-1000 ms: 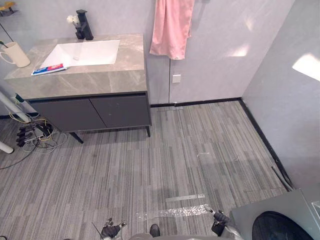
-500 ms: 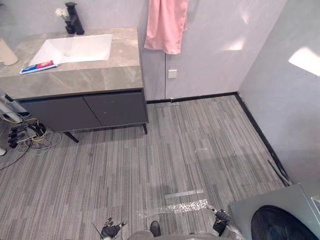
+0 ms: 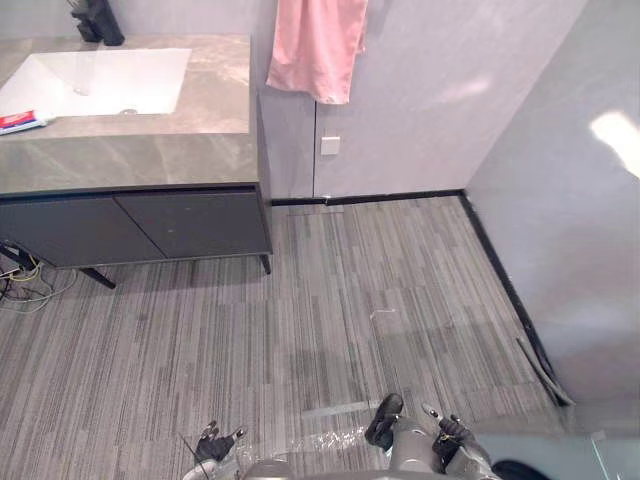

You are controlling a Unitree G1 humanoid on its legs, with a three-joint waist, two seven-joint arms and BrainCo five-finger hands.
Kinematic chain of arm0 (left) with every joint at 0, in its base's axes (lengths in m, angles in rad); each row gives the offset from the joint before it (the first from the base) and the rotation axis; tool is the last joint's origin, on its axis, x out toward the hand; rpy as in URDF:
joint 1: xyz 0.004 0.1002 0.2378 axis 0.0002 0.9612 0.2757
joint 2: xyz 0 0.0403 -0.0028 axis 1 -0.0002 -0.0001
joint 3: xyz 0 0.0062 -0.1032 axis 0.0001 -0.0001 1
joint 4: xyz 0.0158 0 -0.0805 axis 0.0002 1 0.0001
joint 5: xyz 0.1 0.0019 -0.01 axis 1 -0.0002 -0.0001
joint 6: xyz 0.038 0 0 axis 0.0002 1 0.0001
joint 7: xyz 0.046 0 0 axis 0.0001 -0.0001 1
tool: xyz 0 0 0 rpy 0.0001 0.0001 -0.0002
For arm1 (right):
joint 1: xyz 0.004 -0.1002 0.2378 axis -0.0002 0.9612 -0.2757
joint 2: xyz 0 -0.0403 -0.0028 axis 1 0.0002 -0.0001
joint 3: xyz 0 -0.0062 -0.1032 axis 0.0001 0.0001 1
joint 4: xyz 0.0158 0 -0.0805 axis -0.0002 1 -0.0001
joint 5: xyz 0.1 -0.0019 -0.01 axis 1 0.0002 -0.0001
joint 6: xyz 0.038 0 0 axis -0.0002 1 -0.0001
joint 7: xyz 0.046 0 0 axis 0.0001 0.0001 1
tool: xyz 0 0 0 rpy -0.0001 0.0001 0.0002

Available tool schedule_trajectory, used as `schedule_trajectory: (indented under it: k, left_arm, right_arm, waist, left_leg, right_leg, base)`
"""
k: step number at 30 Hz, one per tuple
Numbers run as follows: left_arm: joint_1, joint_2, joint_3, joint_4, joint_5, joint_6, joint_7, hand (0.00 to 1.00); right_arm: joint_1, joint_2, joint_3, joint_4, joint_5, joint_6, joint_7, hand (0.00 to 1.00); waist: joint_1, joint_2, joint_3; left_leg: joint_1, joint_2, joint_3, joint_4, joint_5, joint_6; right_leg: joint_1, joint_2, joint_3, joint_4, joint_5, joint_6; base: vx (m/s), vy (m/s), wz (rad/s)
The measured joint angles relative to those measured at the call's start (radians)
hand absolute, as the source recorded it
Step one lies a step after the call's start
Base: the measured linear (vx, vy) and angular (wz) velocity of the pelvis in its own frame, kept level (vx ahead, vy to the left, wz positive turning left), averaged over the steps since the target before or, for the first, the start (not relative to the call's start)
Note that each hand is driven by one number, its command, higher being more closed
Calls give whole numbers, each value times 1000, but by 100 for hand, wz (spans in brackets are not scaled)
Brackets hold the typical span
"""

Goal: Organize washtable

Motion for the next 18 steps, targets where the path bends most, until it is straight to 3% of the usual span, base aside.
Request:
schedule_trajectory:
  k: [1, 2, 3, 4, 6, 7, 9, 11, 12, 13, 14, 15, 16, 18]
  left_arm:
    - [0, -26, 20, -2, -14, 2, -1, 0]
    - [-3, -41, 45, -5, -28, 3, -2, 0]
    - [-4, -57, 58, -7, -48, 2, -2, 0]
    - [-2, -59, 58, -10, -63, 1, -3, 0]
    - [-5, -60, 58, -17, -83, 0, -4, 0]
    - [-6, -60, 58, -38, -107, 0, -4, 0]
    - [-4, -61, 70, -68, -136, -1, -4, 0]
    - [-3, -61, 87, -82, -155, -1, -4, 0]
    - [-3, -60, 92, -90, -158, -2, -4, 0]
    - [0, -64, 92, -89, -158, -2, -4, 0]
    - [-3, -57, 96, -85, -158, -1, -6, 0]
    - [-3, -46, 110, -87, -161, -6, -6, 0]
    - [-6, -42, 126, -87, -167, -8, -7, 0]
    - [-5, -39, 184, -75, -179, -5, -18, 0]
  right_arm:
    - [-22, -8, 20, 10, -8, -3, -1, 0]
    - [-27, -13, 33, 10, -8, -4, 0, 0]
    - [-30, -22, 58, 5, -9, -6, 1, 0]
    - [-34, -24, 100, 10, -9, -5, 0, 0]
    - [-40, -15, 137, 31, -16, -5, 0, 0]
    - [-54, -5, 149, 37, -21, -5, 0, 0]
    - [-83, 5, 152, 36, -29, -5, 0, 0]
    - [-110, 12, 151, 31, -29, -6, 0, 0]
    - [-111, 14, 151, 21, -30, -7, 0, 0]
    - [-105, 9, 151, 17, -30, -8, 0, 0]
    - [-93, 20, 157, 17, -37, -5, -1, 0]
    - [-97, 38, 178, 15, -38, -5, 1, 0]
    - [-102, 46, 186, 14, -39, -5, 1, 0]
    - [-123, 58, 190, 9, -39, -8, 1, 0]
  waist:
    - [5, 5, -6]
    - [8, 6, -6]
    - [6, 18, -4]
    - [13, 22, 4]
    - [44, 26, 10]
    - [59, 15, 15]
    - [75, 2, 27]
    - [96, -12, 39]
    - [105, -18, 44]
    - [104, -6, 38]
    - [113, -30, 44]
    - [112, -75, 37]
    - [111, -91, 36]
    - [147, -93, 42]
  left_leg:
    - [-87, 41, -11, 160, 47, -6]
    - [-122, 49, -16, 231, 93, 18]
    - [-177, 73, -20, 384, 210, 58]
    - [-232, 101, -18, 575, 236, 64]
    - [-288, 105, -11, 753, 142, 64]
    - [-336, 85, 15, 770, 108, 71]
    - [-415, 53, 48, 704, 69, 65]
    - [-476, 8, 60, 516, 62, 68]
    - [-494, -35, 32, 312, 95, 45]
    - [-487, -47, -1, 178, 143, 37]
    - [-459, -92, 5, 129, 256, 109]
    - [-452, -119, 9, 98, 257, 112]
    - [-453, -119, 15, 107, 259, 122]
    - [-451, -103, 37, 205, 230, 137]
  right_leg:
    - [0, 27, -13, 8, -25, -32]
    - [3, 33, -14, 13, -36, -47]
    - [53, 62, -12, -18, -50, -59]
    - [150, 112, 2, -107, -65, -42]
    - [264, 161, 42, -196, -77, -26]
    - [321, 171, 69, -240, -81, -20]
    - [375, 168, 103, -275, -85, -13]
    - [410, 146, 131, -286, -96, 5]
    - [438, 122, 134, -289, -120, 67]
    - [451, 125, 133, -293, -132, 93]
    - [497, 99, 143, -321, -146, 137]
    - [501, 84, 135, -331, -138, 129]
    - [503, 88, 128, -334, -126, 128]
    - [519, 102, 114, -351, -39, 97]
  base:
    - [654, -327, -16]
    - [664, -363, -25]
    - [644, -338, -22]
    - [626, -334, -27]
    - [532, -238, -58]
    - [466, -132, -63]
    - [420, 12, -69]
    - [392, 159, -77]
    - [325, 194, -33]
    - [525, 330, -20]
    - [473, 263, 10]
    - [492, 227, 14]
    - [465, 99, 2]
    - [464, 97, -35]
